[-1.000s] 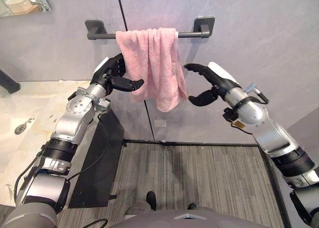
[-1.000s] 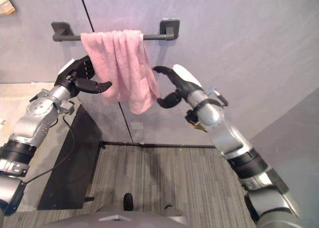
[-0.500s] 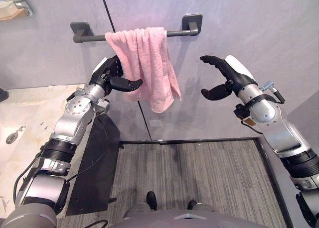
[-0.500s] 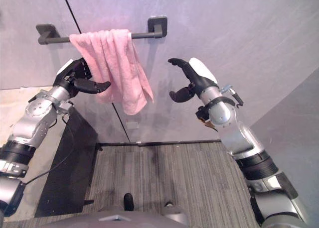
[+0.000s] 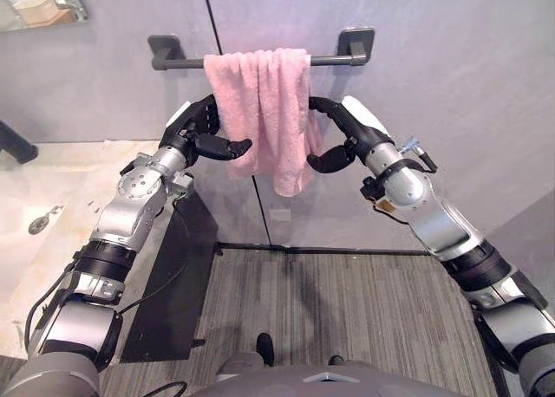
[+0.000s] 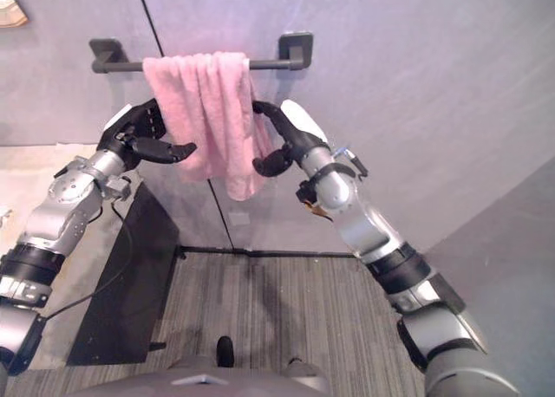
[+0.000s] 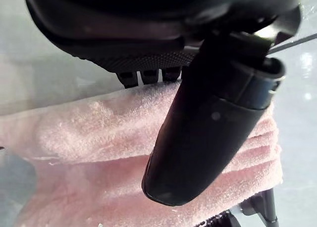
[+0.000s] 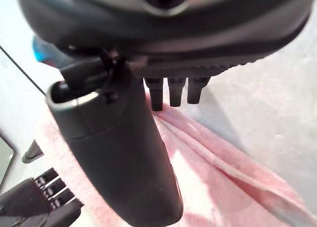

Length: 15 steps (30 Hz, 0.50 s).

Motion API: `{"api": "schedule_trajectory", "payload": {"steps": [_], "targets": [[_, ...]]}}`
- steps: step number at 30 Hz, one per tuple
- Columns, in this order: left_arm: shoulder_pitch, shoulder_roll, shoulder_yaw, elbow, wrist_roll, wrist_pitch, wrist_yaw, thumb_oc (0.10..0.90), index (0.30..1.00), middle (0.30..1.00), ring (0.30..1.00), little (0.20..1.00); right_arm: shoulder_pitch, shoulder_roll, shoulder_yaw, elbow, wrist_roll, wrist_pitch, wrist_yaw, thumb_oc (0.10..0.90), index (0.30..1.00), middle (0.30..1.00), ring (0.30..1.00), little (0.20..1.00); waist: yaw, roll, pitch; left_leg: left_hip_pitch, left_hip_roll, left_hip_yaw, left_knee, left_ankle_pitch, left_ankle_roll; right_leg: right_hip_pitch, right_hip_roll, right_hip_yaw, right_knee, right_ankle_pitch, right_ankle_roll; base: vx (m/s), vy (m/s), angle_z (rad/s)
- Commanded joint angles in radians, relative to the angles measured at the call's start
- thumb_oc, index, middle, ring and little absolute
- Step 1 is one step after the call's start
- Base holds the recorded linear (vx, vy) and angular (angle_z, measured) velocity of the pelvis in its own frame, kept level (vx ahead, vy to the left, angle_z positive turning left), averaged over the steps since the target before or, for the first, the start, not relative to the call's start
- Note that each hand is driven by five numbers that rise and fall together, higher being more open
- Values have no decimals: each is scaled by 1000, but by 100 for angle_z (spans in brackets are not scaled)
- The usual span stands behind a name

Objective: Organize the bathroom.

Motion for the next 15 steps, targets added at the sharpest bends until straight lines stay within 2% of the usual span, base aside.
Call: {"api": "schedule_trajectory", "payload": {"steps": [1,9,10,11,12,13,15], "targets": [[-183,29,-9,34,-45,-90,-2,800,900,900,900,900,-136,14,3,-11,6,-6,-111,800,900,900,900,900,36,-5,-115,12,51,11,44,-75,-94,-67,-33,71,60,-39,69,27,-17,10],[-193,17,-17,46,-40,-82,-24,800,900,900,900,900,-164,47,11,12,14,16,-113,800,900,900,900,900,43,-5,-115,18,49,4,37,-75,-93,-63,-31,68,57,-38,68,3,-2,2],[-192,17,-18,46,-39,-82,-29,634,651,651,651,651,-165,48,11,12,20,22,-112,543,514,514,514,514,43,-5,-117,20,49,5,34,-75,-93,-61,-30,68,56,-39,68,0,0,0],[-192,15,-20,46,-36,-82,-30,557,535,535,535,535,-166,51,12,12,22,23,-112,400,300,300,300,300,43,-5,-117,22,50,5,33,-75,-93,-59,-29,68,55,-39,68,0,0,0],[-192,14,-21,47,-35,-81,-32,536,505,505,505,505,-165,52,12,11,25,23,-112,400,300,300,300,300,43,-5,-117,23,50,6,32,-75,-93,-58,-29,67,55,-39,68,0,0,0],[-191,12,-22,43,-29,-79,-39,400,300,300,300,300,-164,53,12,6,30,30,-108,400,300,300,300,300,43,-6,-118,25,51,7,30,-74,-93,-56,-28,67,54,-40,67,0,0,0],[-191,13,-23,43,-30,-79,-44,400,300,300,300,300,-165,52,10,4,32,31,-107,400,300,300,300,300,43,-7,-119,26,51,7,29,-74,-93,-55,-27,67,53,-40,67,0,0,0]]}}
